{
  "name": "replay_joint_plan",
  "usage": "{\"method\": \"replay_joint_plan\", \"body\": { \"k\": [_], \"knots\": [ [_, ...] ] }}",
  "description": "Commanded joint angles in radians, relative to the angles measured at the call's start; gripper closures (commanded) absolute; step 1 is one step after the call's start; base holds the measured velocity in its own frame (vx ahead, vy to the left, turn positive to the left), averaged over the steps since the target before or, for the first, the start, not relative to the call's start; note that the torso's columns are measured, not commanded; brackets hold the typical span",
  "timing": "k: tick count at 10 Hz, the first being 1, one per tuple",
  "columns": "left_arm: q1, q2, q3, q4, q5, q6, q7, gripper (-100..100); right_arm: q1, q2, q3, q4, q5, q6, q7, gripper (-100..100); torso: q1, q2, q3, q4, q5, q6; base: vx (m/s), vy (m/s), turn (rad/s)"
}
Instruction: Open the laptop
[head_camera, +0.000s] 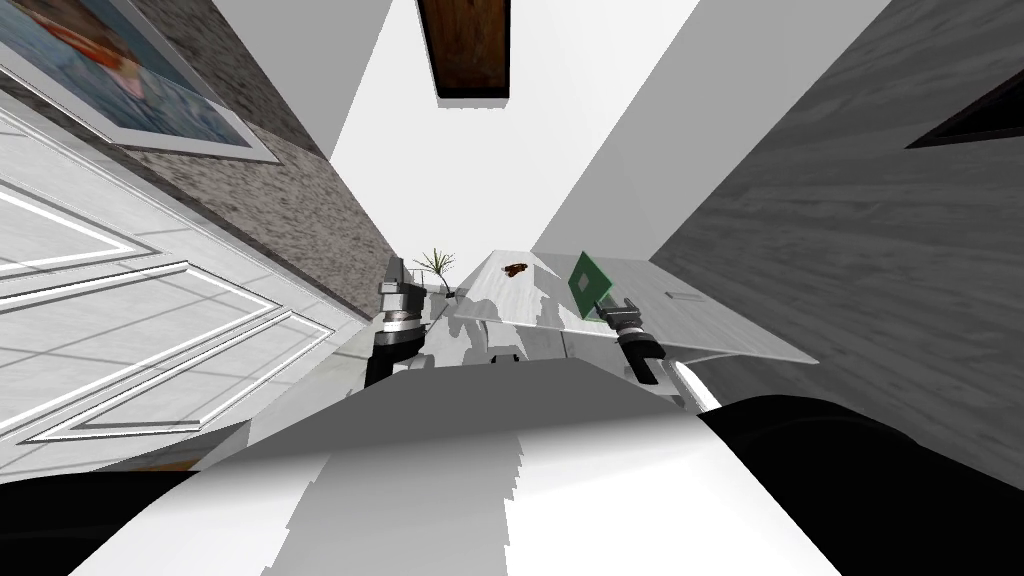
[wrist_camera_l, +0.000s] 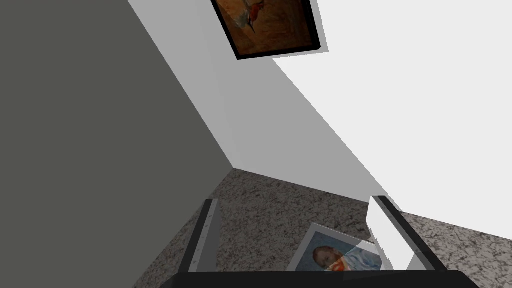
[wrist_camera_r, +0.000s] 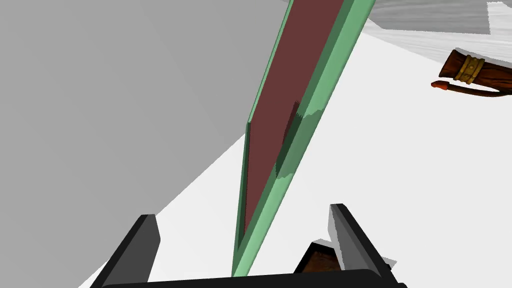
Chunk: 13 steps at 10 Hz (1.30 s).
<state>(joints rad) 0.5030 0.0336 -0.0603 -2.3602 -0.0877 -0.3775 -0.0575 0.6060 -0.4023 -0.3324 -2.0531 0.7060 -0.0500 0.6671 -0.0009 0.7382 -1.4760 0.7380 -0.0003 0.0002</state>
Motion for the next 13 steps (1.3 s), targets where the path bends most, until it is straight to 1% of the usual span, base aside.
{"method": "replay_joint_plan", "body": {
  "k": [1,3,6,7,8,9,10,11,13],
  "knots": [
    [0.0,0.0,0.0,0.0,0.0,0.0,0.0,0,0.006,-0.064,-0.04,0.024,0.063,0.058,0.051,-100,0.001,0.0,0.0,0.0,0.0,0.0,0.038,0.139,0.05],
    [0.0,0.0,0.0,0.0,0.0,0.0,0.0,0,0.01,-0.097,-0.064,0.04,0.107,0.093,0.087,-100,0.001,-0.001,0.0,0.0,0.0,0.0,0.037,0.132,0.034],
    [0.0,0.0,0.0,0.0,0.0,0.0,0.0,0,0.016,-0.129,-0.097,0.06,0.167,0.142,0.135,-100,0.001,0.0,0.0,0.0,0.0,0.0,0.03,0.13,0.035],
    [0.0,0.0,0.0,0.0,0.0,0.0,0.0,0,0.013,-0.119,-0.086,0.054,0.155,0.131,0.124,-100,0.002,0.0,0.0,0.0,0.001,0.0,0.015,0.072,0.001],
    [0.0,0.0,0.0,0.0,0.0,0.0,0.0,0,0.031,-0.146,-0.099,0.046,0.141,0.144,0.117,-100,-0.002,0.001,0.0,0.0,0.0,0.0,0.099,-0.012,0.019],
    [0.0,0.0,0.0,0.0,0.0,0.0,0.0,0,0.022,-0.14,-0.092,0.05,0.146,0.142,0.121,-100,-0.006,-0.004,-0.002,-0.001,-0.002,0.0,0.063,-0.012,0.009],
    [0.0,0.0,0.0,0.0,0.0,0.0,0.0,0,0.023,-0.143,-0.093,0.049,0.144,0.144,0.119,100,-0.003,-0.001,-0.001,-0.001,-0.001,0.0,0.01,-0.006,-0.015],
    [0.0,0.0,0.0,0.0,0.0,0.0,0.0,0,0.025,-0.171,-0.095,0.06,0.094,0.154,0.072,100,0.0,0.001,0.001,0.0,-0.001,-0.002,-0.016,-0.051,-0.002],
    [0.0,0.0,0.0,0.0,0.0,0.0,0.0,0,0.027,-0.198,-0.095,0.07,0.038,0.163,0.023,100,-0.002,0.0,0.001,-0.001,-0.002,0.0,-0.053,-0.063,0.047]
  ]
}}
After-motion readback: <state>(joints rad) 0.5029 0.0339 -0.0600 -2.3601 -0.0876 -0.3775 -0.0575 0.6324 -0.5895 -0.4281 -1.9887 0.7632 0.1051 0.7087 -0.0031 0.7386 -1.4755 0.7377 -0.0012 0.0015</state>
